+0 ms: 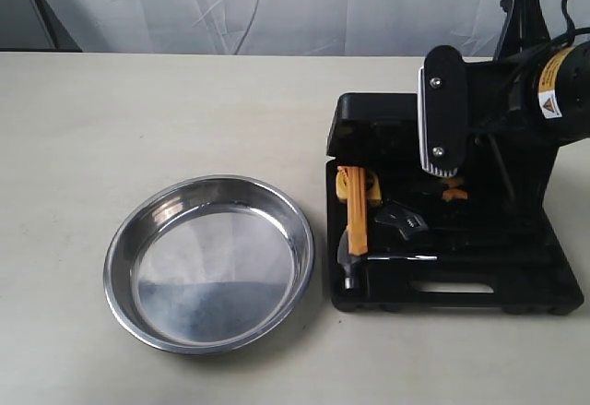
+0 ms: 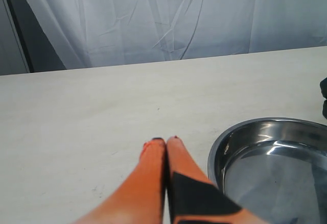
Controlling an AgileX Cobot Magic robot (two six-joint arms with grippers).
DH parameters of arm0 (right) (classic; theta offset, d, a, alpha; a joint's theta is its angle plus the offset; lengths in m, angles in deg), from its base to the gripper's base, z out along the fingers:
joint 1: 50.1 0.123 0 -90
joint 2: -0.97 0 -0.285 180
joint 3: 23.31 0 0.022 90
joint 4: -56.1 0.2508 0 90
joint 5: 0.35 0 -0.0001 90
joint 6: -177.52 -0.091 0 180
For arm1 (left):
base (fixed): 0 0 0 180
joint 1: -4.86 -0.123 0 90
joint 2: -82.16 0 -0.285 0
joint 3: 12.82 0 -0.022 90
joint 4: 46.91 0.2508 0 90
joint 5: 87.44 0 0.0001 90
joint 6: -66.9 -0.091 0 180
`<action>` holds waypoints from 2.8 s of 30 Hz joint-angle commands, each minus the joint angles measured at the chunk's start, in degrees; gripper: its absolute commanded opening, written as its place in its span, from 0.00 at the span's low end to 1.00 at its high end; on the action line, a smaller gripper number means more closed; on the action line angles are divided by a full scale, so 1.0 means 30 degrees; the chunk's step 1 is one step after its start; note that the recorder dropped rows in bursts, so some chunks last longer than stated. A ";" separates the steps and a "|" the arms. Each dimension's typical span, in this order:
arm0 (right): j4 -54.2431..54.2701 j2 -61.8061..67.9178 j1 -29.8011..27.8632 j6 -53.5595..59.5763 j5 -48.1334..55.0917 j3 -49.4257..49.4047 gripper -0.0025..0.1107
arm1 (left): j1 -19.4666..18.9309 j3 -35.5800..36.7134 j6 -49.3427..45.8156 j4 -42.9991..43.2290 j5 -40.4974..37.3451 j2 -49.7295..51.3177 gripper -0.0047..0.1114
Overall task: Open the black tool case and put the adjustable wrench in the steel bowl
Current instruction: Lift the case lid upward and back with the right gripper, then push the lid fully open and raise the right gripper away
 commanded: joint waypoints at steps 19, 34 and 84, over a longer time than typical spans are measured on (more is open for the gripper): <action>-0.6120 0.1013 -0.0061 -0.3534 -0.4035 0.0789 0.01 | 0.0023 -0.0055 0.0036 -0.0064 -0.0009 -0.0049 0.04; -0.6065 0.4103 -0.0095 -0.4696 -0.4118 0.3543 0.01 | 0.0023 -0.0055 0.0036 -0.0064 -0.0009 -0.0049 0.04; 0.2428 0.5808 -0.0256 -1.7543 -0.4429 0.5050 0.01 | 0.0023 -0.0055 0.0036 -0.0064 -0.0009 -0.0049 0.04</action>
